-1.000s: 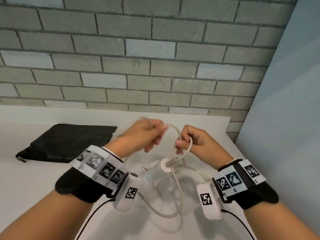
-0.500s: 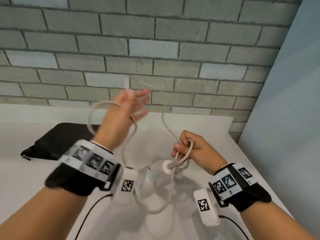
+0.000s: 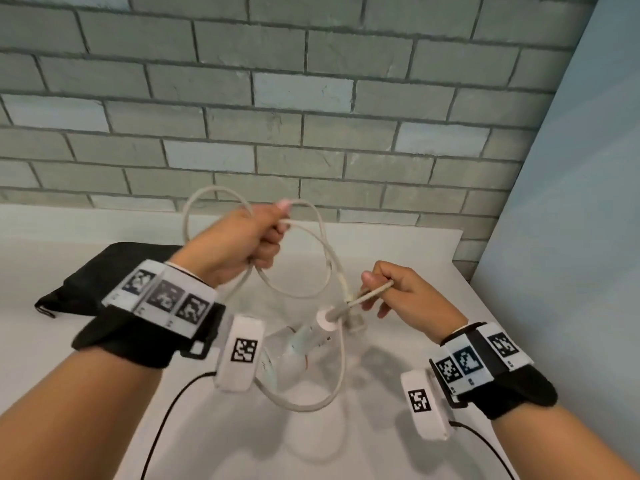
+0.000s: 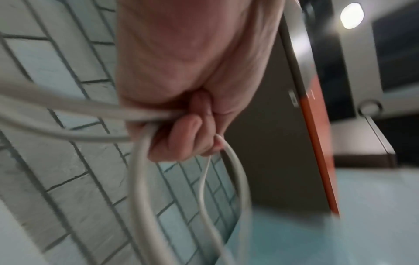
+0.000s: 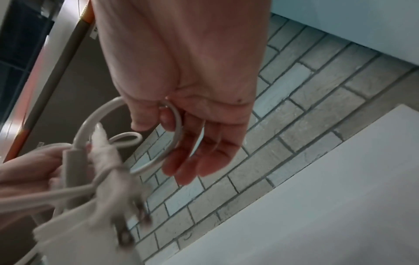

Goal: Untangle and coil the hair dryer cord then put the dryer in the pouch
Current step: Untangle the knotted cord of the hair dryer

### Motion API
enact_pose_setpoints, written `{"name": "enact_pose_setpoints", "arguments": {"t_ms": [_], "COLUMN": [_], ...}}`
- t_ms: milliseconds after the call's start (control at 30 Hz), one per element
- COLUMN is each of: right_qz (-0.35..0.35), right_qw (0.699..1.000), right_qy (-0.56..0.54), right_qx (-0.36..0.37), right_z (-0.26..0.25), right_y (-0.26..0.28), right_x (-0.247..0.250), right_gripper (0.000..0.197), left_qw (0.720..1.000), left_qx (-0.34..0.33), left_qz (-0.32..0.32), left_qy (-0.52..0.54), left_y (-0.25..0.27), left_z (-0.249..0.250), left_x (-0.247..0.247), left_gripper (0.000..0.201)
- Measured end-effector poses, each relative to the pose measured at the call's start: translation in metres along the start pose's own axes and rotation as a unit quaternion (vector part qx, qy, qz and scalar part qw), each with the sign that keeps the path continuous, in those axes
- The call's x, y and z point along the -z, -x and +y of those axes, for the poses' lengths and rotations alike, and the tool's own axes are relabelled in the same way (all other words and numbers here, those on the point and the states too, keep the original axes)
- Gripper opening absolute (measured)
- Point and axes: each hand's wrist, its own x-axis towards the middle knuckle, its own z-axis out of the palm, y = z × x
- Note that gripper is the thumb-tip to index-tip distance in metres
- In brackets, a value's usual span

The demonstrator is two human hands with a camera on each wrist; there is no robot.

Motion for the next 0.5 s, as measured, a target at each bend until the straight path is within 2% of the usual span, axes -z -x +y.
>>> {"name": "enact_pose_setpoints", "arguments": {"t_ms": [167, 267, 333, 400, 500], "right_qz": [-0.004, 0.013, 0.003, -0.025, -0.051], "right_qw": [0.999, 0.998, 0.997, 0.995, 0.997], "right_qy": [-0.016, 0.050, 0.071, 0.077, -0.013], "right_qx": [-0.033, -0.023, -0.029, -0.052, -0.061], "right_z": [-0.007, -0.010, -0.013, -0.018, -0.029], "right_y": [0.003, 0.002, 0.002, 0.003, 0.005], "right_x": [0.000, -0.002, -0.004, -0.005, -0.001], "right_gripper": [0.024, 0.024, 0.028, 0.032, 0.037], "left_qw": [0.991, 0.983, 0.980, 0.979, 0.988], "left_qx": [0.027, -0.017, -0.048, -0.063, -0.024], "left_qz": [0.029, 0.003, -0.008, 0.024, 0.095], "left_qy": [0.129, 0.185, 0.194, 0.192, 0.115], "left_y": [-0.008, -0.004, -0.004, -0.010, -0.029], "left_z": [0.015, 0.019, 0.026, 0.030, 0.014], "left_x": [0.023, 0.020, 0.015, 0.010, 0.008], "left_gripper": [0.046, 0.046, 0.043, 0.042, 0.041]}}
